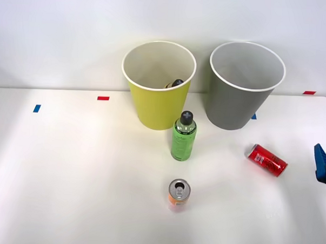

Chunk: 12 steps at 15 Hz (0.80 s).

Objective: Put cans in the gray bin, plastic bottles in the light green bin

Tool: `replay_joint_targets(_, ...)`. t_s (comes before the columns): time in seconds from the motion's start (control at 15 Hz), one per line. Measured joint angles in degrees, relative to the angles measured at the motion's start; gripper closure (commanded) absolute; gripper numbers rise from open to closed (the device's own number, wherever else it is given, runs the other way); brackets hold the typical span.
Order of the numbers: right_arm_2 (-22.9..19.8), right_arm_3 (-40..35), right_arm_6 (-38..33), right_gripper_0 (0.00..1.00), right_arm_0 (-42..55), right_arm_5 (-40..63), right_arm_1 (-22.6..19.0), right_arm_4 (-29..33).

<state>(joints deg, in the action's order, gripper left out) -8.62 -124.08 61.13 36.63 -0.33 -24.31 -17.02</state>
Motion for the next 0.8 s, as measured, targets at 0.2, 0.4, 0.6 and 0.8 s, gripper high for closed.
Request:
replay_joint_targets(0.2,-0.05,2.81,0.58,0.0,-0.22,-0.41,1.88,0.41)
replay_joint_targets(0.4,-0.42,6.9,1.77,0.0,-0.7,-3.57,4.81,1.44)
replay_joint_targets(0.6,-0.91,7.33,3.21,0.0,-0.36,-3.88,6.73,2.75)
replay_joint_targets(0.8,-1.07,7.31,4.08,0.0,0.08,-4.03,6.9,3.74)
